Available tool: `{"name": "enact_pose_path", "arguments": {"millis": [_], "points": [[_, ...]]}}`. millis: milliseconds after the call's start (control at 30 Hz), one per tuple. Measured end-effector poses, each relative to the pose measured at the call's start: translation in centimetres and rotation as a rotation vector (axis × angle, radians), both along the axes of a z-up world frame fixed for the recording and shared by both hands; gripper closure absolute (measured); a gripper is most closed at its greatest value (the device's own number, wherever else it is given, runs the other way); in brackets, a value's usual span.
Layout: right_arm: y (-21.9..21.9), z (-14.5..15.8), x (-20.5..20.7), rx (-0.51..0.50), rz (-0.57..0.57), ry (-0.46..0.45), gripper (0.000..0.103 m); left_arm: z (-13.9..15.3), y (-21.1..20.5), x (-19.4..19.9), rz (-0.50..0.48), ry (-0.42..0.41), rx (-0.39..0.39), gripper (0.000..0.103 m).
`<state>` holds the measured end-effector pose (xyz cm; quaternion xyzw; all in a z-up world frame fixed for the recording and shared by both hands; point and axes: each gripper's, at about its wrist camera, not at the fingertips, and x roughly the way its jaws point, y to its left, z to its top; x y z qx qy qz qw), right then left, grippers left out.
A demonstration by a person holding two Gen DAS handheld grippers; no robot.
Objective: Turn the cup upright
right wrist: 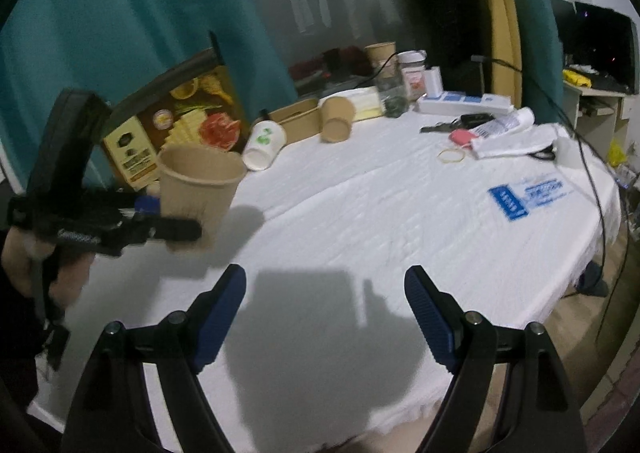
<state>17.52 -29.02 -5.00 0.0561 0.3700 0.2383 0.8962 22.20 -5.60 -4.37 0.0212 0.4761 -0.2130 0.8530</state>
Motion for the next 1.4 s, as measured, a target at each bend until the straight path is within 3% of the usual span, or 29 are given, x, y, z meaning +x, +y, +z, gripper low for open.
{"name": "enact_pose_path", "arguments": {"millis": [267, 467, 600, 733, 833, 1000, 1167, 1400], "points": [[1.2, 0.0, -1.7, 0.025, 0.049, 0.027, 0.023, -5.0, 3.4, -5.4, 0.317, 0.273, -0.38, 0.039], [0.9, -0.5, -1.5, 0.016, 0.041, 0.054, 0.023, -7.8, 4.1, -6.1, 0.432, 0.344, -0.409, 0.039], [0.0, -1.0, -0.7, 0.039, 0.019, 0.088, 0.023, -8.4, 4.8, -6.6, 0.448, 0.347, -0.415, 0.036], [-0.4, -1.0, -0.2, 0.047, 0.011, 0.1, 0.023, -8.4, 5.0, -6.8, 0.446, 0.336, -0.43, 0.023], [-0.1, -0.8, 0.5, 0.034, 0.031, 0.111, 0.023, -7.5, 5.1, -7.5, 0.435, 0.294, -0.439, 0.023], [2.2, 0.7, 2.3, -0.001, 0.15, 0.131, 0.023, -4.8, 6.0, -9.7, 0.431, 0.153, -0.39, 0.023], [6.9, 1.4, 4.7, -0.01, 0.299, 0.215, 0.023, -2.5, 8.2, -12.4, 0.49, -0.022, -0.277, 0.023], [15.0, -0.8, 6.9, -0.051, 0.462, 0.379, 0.023, -2.3, 12.1, -14.6, 0.585, -0.118, -0.207, 0.023]]}}
